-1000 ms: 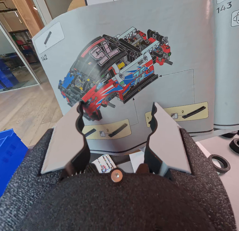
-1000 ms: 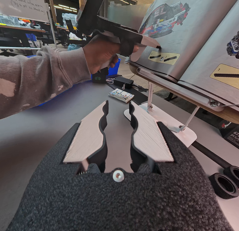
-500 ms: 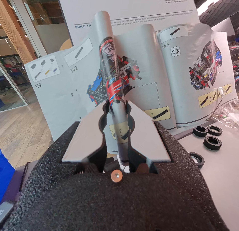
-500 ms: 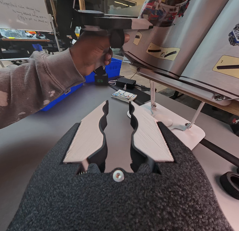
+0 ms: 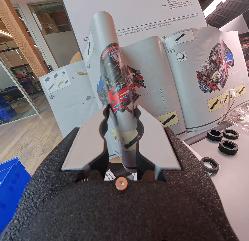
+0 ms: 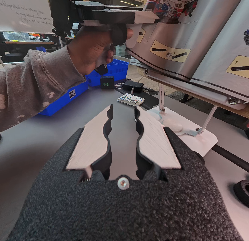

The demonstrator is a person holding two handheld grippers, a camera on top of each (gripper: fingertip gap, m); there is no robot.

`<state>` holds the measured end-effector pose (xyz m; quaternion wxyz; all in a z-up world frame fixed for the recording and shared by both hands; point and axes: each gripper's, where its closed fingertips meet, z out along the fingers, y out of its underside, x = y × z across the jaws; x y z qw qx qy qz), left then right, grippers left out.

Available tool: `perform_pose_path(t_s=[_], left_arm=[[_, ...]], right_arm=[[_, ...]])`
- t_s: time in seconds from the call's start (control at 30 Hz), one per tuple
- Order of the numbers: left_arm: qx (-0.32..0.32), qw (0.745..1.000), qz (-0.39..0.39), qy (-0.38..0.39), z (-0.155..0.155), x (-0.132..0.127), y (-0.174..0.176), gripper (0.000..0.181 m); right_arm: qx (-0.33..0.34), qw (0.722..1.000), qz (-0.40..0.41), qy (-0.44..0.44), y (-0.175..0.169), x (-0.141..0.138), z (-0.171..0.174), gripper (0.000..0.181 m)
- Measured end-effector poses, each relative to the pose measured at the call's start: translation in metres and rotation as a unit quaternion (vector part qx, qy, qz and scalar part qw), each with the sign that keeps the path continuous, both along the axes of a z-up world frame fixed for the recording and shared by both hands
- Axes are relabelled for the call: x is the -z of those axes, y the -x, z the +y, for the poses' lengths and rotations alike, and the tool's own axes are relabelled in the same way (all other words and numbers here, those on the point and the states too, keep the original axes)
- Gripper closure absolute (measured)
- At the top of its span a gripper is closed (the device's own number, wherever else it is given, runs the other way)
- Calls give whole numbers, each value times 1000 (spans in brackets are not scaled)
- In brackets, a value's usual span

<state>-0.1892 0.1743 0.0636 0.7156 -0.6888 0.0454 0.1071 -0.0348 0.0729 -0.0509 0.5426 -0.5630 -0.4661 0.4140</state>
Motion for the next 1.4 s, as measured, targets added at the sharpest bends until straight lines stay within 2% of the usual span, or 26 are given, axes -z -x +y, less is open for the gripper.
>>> perform_pose_path(t_s=[0.43,0.63,0.9,1.13,1.4], left_arm=[[16,998,-12,-59,-25,-22,-6,138],[20,998,-23,-48,-23,-18,-3,140],[-5,999,-17,-42,-21,-12,10,139],[-16,998,-43,-37,-21,-3,24,140],[-14,998,-45,-38,-26,-4,27,144]], right_arm=[[1,1000,-2,1,-1,1,1,150],[0,1000,-3,1,0,1,1,150],[0,1000,-2,3,-1,1,2,150],[0,1000,-1,5,-1,1,2,150],[-2,1000,-2,4,-1,1,2,150]])
